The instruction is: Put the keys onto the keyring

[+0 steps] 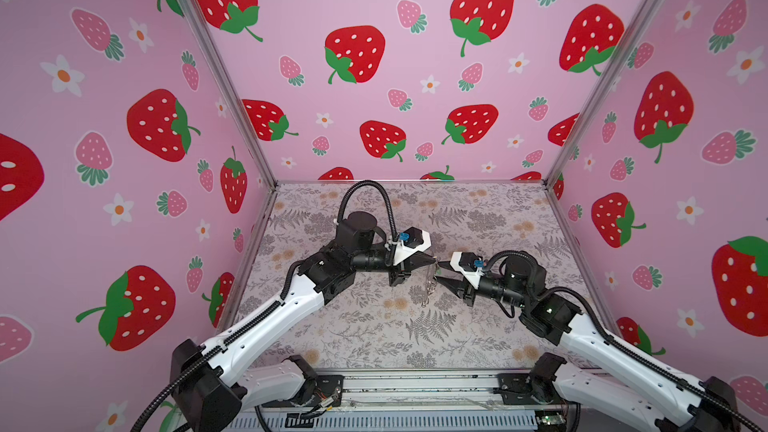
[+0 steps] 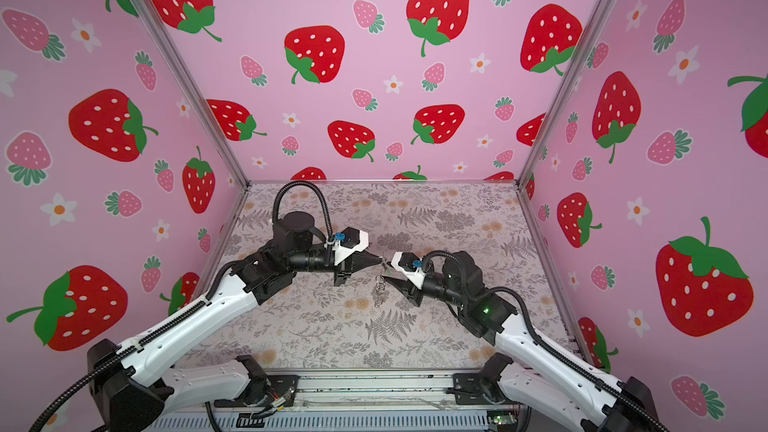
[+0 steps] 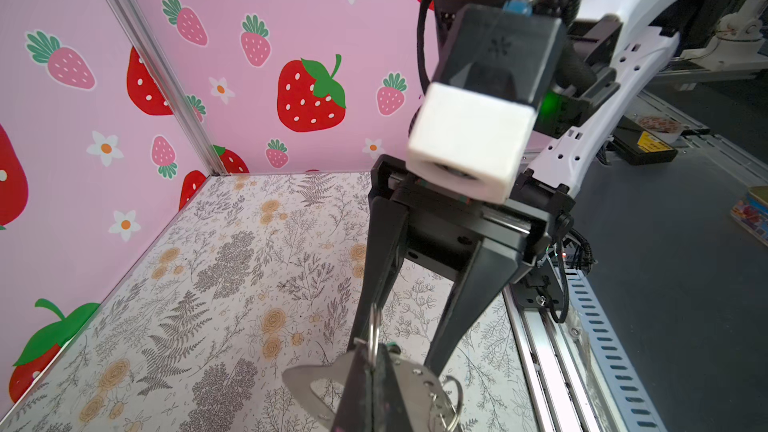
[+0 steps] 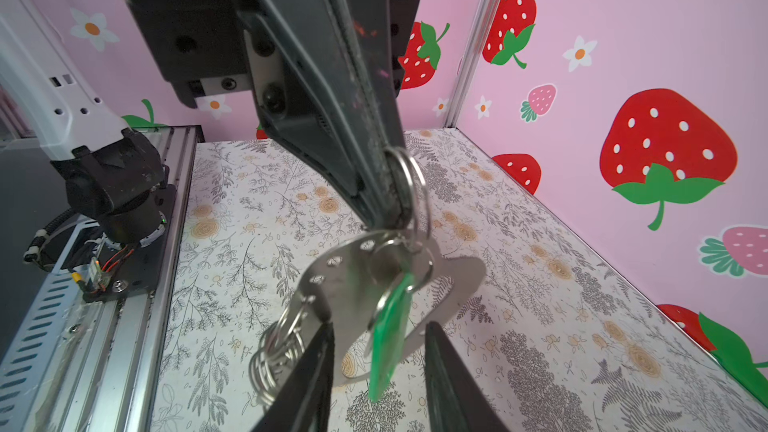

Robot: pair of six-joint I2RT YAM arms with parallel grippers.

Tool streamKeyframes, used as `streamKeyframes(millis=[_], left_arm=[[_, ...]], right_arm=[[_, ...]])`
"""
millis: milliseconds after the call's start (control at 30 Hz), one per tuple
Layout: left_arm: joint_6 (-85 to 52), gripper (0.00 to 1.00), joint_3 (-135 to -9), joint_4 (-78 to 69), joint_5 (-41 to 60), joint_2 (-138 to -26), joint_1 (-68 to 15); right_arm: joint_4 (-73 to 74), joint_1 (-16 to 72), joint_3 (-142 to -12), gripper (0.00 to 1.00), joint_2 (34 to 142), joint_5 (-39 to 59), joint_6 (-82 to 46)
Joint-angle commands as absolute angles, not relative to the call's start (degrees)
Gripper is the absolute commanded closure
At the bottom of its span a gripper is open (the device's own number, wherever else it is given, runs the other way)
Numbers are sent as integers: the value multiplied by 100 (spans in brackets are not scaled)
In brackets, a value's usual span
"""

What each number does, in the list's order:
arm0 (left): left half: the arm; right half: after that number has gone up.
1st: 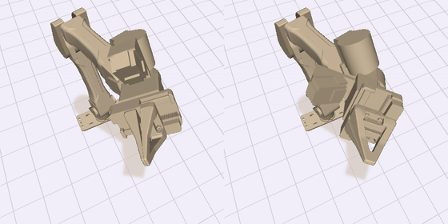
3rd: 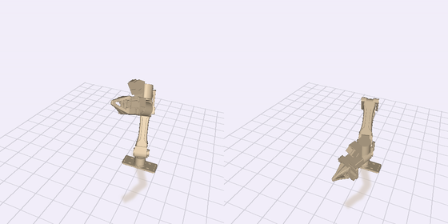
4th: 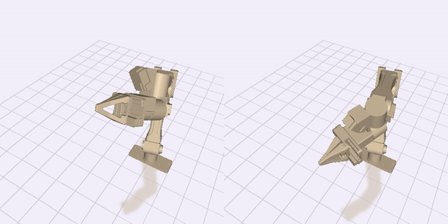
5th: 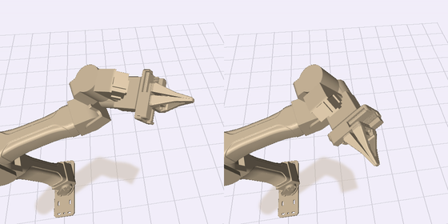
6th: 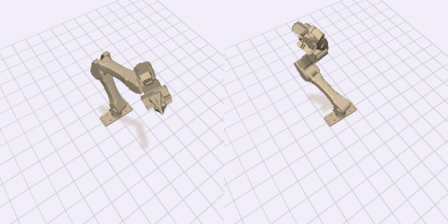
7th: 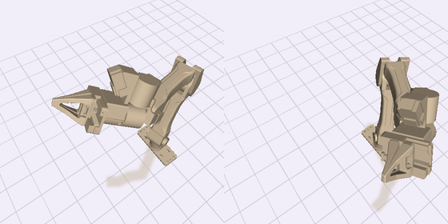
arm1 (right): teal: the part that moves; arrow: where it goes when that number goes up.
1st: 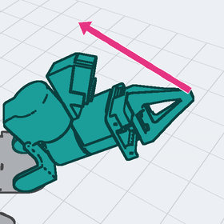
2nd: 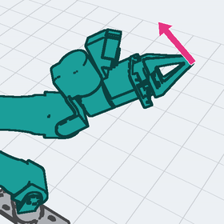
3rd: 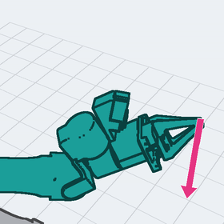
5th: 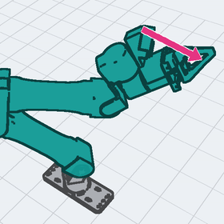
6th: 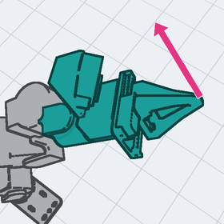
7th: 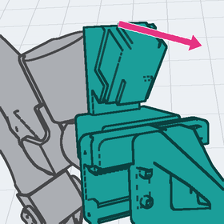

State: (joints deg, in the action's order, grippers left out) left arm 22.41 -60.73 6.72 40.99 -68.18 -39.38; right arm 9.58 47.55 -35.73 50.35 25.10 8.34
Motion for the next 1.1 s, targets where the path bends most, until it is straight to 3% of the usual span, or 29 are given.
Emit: streamKeyframes(millis=[0,200,533,1067], left_arm=[[2216,100,-6029,415,4122,-6697,-3930],[2221,100,-5992,396,4128,-6729,-3955],[2268,100,-5946,459,4057,-6656,-3955],[2460,100,-5990,828,3521,-6653,-4024]], right_arm=[[1258,4735,-3703,62,5023,2682,738],[1448,4734,-3691,70,5027,2469,662],[1253,4736,-3820,100,5124,2334,764],[677,4738,-4157,100,5004,2150,1115]])
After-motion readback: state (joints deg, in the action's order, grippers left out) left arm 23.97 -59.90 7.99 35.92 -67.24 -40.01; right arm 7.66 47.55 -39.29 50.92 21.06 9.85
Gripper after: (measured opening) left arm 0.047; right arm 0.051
